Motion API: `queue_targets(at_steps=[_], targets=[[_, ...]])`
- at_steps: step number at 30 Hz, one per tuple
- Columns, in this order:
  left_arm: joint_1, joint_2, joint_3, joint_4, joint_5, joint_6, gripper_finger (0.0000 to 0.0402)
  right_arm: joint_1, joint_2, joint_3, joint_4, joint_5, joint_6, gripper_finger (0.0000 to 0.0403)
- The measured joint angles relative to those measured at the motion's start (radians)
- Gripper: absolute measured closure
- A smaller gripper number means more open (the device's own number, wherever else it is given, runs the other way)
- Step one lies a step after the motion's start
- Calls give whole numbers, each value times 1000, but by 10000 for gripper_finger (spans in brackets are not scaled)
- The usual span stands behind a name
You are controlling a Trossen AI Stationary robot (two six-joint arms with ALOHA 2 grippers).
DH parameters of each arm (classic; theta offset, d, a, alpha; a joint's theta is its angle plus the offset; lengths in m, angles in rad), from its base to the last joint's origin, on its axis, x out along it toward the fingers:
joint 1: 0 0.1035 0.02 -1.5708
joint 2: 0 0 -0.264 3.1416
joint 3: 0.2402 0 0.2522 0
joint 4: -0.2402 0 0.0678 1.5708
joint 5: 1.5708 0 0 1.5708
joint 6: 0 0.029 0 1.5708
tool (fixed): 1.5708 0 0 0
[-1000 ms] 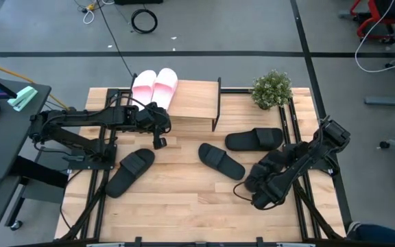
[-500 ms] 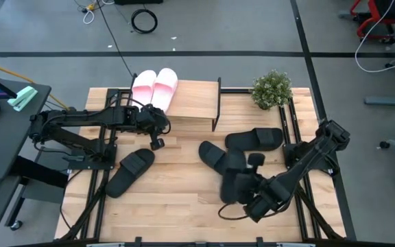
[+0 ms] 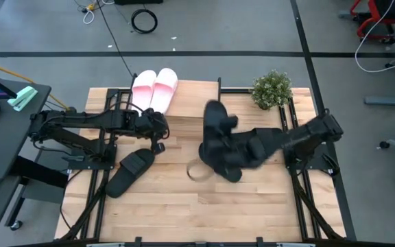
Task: Pick and place slides into the shelf
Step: Put the black slide on the shelf
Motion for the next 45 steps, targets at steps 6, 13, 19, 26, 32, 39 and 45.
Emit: queue_targets(at_steps=[6,13,19,26,32,39,45], targets=[[-20,0,0,-26,0,1,386,-248,0,0,312,-231,-394,403],[-36,0,0,-85,0,0,397,-450,0,1,418,-369,-528,403],[-37,0,0,-92,0,0,377,-529,0,-16,402,-462,-572,403],[-37,0,0,-91,0,-6,390,-554,0,-18,384,-553,-582,403],[-37,1,0,-92,0,-52,395,-566,0,-18,369,-557,-582,403],[-36,1,0,-92,0,-53,376,-589,0,-18,361,-602,-535,403],[-36,1,0,-92,0,-53,388,-615,0,-18,351,-693,-510,400]])
